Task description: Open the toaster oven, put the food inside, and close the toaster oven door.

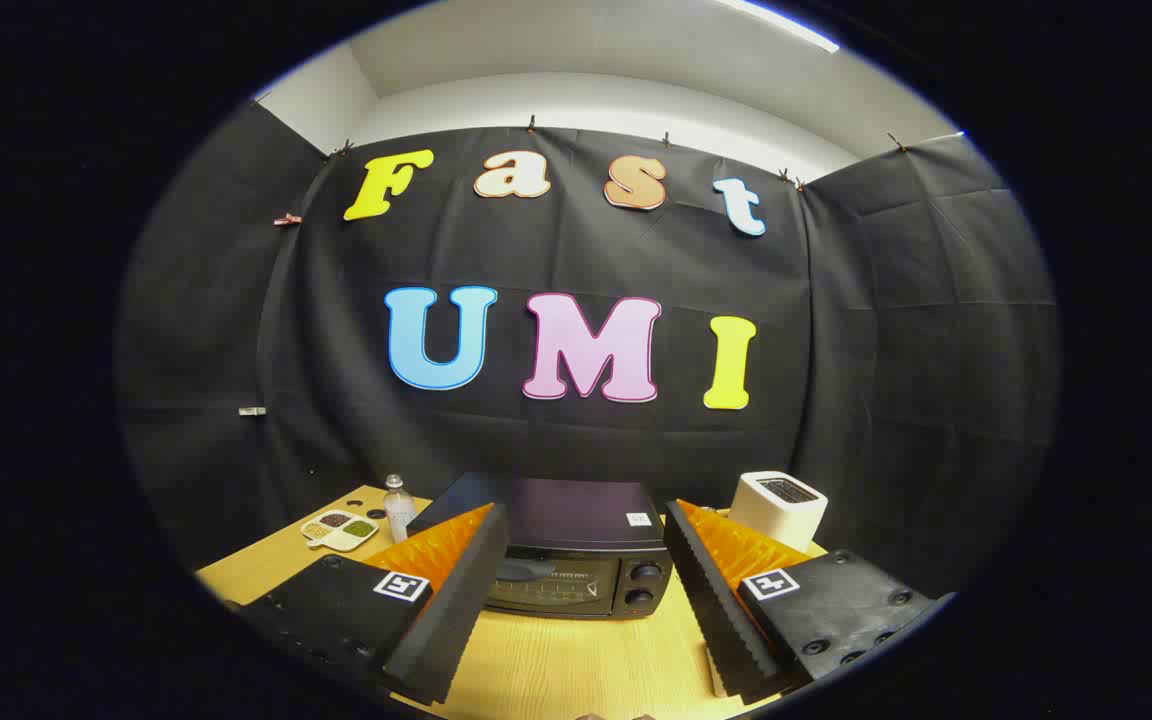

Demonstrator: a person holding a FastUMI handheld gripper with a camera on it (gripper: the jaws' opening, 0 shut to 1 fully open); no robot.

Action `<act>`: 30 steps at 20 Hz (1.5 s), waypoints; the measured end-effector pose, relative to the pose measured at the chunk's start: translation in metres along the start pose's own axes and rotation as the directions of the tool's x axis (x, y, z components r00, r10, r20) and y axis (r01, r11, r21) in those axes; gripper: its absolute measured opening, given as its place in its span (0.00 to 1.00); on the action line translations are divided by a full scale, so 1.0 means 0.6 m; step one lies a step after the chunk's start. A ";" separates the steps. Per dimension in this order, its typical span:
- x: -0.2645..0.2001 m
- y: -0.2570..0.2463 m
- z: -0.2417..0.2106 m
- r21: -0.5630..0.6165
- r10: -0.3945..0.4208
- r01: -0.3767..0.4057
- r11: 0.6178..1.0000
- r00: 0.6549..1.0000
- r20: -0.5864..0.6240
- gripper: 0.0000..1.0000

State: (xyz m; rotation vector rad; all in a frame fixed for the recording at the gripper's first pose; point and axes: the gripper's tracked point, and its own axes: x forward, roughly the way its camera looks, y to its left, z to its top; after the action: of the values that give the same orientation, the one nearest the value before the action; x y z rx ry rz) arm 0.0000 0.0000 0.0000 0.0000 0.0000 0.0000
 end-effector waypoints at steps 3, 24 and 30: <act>-0.007 0.000 0.000 -0.008 0.003 -0.003 1.000 1.000 0.005 0.97; -0.005 0.002 -0.039 0.005 0.014 -0.014 1.000 0.999 -0.043 0.97; 0.018 0.018 -0.062 0.012 0.026 -0.025 1.000 0.994 -0.109 0.97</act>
State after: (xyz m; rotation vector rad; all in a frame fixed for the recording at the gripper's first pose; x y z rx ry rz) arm 0.0111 0.0109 -0.0370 0.0111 0.1094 0.0254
